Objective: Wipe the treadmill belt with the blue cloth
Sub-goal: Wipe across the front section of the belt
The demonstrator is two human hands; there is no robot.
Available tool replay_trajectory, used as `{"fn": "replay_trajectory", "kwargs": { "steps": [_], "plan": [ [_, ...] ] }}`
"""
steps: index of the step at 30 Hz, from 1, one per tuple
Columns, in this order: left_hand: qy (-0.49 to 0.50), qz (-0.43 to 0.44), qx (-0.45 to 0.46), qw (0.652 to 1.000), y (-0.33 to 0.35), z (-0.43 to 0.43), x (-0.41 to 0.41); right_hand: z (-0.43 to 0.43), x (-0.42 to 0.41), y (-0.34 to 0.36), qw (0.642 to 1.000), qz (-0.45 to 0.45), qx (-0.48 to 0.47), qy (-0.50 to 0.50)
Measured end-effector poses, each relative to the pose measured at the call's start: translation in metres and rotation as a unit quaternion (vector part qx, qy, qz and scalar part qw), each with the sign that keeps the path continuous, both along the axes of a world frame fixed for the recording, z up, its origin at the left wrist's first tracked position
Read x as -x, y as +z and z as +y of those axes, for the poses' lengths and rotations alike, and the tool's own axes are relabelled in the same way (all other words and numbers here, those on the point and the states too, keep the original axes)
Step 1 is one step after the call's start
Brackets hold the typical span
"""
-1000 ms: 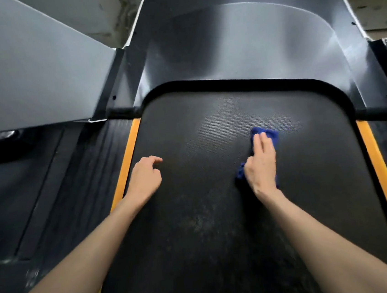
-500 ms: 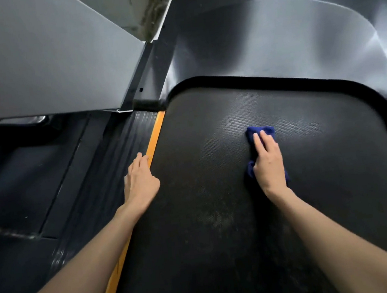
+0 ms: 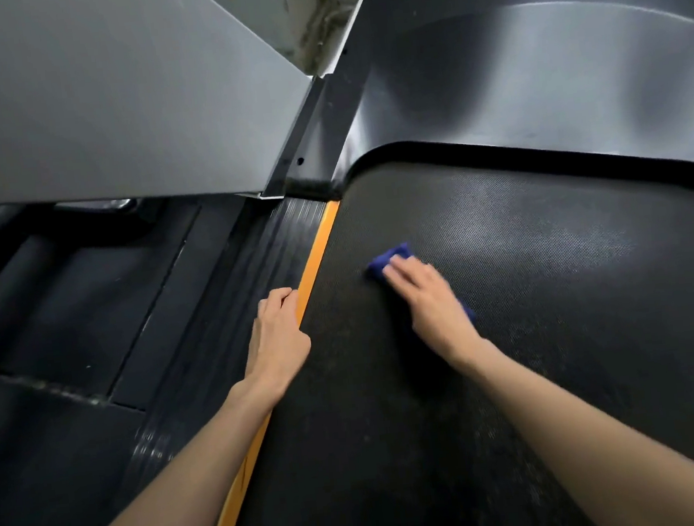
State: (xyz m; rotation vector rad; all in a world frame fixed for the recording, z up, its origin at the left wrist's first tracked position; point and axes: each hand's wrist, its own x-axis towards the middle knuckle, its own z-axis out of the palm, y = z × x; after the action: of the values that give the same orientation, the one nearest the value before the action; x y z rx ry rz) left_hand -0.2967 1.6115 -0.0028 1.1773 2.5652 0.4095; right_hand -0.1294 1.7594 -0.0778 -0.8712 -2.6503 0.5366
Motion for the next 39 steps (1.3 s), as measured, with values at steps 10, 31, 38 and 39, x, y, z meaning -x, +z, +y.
{"fn": "replay_trajectory", "kwargs": {
  "steps": [10, 31, 38, 39],
  "plan": [
    [0.045, -0.042, -0.009, 0.998, 0.001, 0.010, 0.012, -0.108, 0.033, 0.004, 0.970, 0.000, 0.075, 0.233],
    [0.043, 0.010, 0.008, 0.999, 0.011, 0.010, 0.000, -0.045, 0.039, 0.007, 0.971, -0.022, -0.031, 0.236],
    [0.059, 0.043, 0.000, 0.997, 0.015, 0.016, -0.001, 0.044, 0.032, 0.007, 0.997, -0.017, 0.025, -0.072],
    [0.062, 0.053, 0.003, 0.997, 0.015, 0.018, -0.002, 0.043, 0.038, 0.009, 0.993, -0.004, 0.045, -0.108]
  ]
}}
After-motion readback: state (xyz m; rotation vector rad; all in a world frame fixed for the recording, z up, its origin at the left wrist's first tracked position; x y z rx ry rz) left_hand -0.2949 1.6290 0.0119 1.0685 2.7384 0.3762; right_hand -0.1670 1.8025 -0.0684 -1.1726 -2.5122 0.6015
